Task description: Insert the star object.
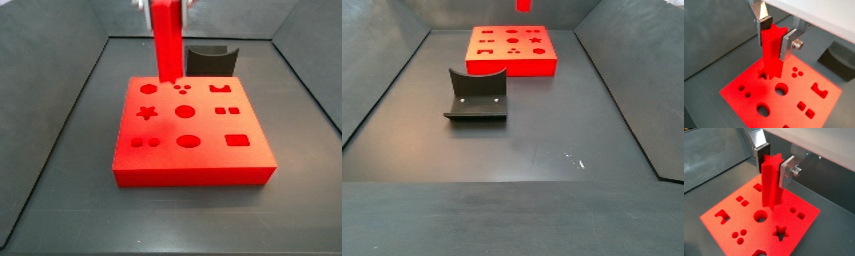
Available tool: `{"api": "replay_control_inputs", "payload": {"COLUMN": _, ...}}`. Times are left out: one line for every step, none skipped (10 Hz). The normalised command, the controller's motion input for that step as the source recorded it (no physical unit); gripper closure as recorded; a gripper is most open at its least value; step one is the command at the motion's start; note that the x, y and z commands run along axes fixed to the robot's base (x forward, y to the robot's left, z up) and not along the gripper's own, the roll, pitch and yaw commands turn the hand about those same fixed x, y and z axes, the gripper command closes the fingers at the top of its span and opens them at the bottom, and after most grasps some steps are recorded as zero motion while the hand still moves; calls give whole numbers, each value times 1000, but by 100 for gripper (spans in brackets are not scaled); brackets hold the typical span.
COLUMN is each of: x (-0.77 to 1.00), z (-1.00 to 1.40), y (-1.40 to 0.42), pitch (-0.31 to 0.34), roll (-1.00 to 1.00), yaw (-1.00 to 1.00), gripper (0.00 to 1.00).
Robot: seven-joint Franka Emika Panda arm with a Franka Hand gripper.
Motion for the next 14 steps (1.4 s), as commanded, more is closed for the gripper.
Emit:
{"api": "replay_control_inputs", "payload": {"x": -37, "z": -517, "y": 34, "pitch": -99, "roll": -76, "yaw": -863, "gripper": 100}}
{"api": "replay_control_inputs", "payload": {"x": -251, "z": -217, "y": 54, "pitch": 61, "roll": 67, "yaw": -797, "gripper": 100}}
{"api": "replay_control_inputs", "payload": {"x": -240, "z": 0, "y": 0, "pitch": 337, "roll": 337, "yaw": -549, "gripper": 100}}
{"api": "replay_control_inputs", "payload": {"x": -257, "z": 169, "y": 0, "pitch": 390, "roll": 391, "yaw": -489, "gripper": 100}}
{"api": "replay_control_inputs", "payload": {"x": -249, "z": 151, "y": 0, "pitch": 387, "roll": 400, "yaw": -489, "gripper": 100}}
{"api": "replay_control_inputs", "payload": {"x": 0, "z": -114, "y": 0, "pitch": 153, "roll": 143, "yaw": -451, "gripper": 100}}
{"api": "replay_control_inputs", "payload": {"x": 0, "z": -117, "y": -14, "pitch": -29, "roll": 0, "yaw": 0, "gripper": 100}}
{"api": "replay_control_inputs", "payload": {"x": 14, "z": -446, "y": 209, "pitch": -103, "roll": -259, "yaw": -174, "gripper": 100}}
{"api": "replay_control_inputs", "payload": {"x": 0, "z": -326, "y": 223, "pitch": -59, "roll": -273, "yaw": -206, "gripper": 100}}
{"api": "replay_control_inputs", "payload": {"x": 97, "z": -237, "y": 109, "pitch": 11, "roll": -107, "yaw": -97, "gripper": 100}}
{"api": "replay_control_inputs", "payload": {"x": 103, "z": -317, "y": 6, "pitch": 140, "roll": -189, "yaw": -120, "gripper": 100}}
{"api": "replay_control_inputs", "payload": {"x": 11, "z": -191, "y": 0, "pitch": 259, "roll": -180, "yaw": -191, "gripper": 100}}
{"api": "replay_control_inputs", "payload": {"x": 0, "z": -66, "y": 0, "pitch": 187, "roll": -53, "yaw": -71, "gripper": 100}}
{"api": "replay_control_inputs", "payload": {"x": 0, "z": -171, "y": 17, "pitch": 229, "roll": -67, "yaw": -106, "gripper": 100}}
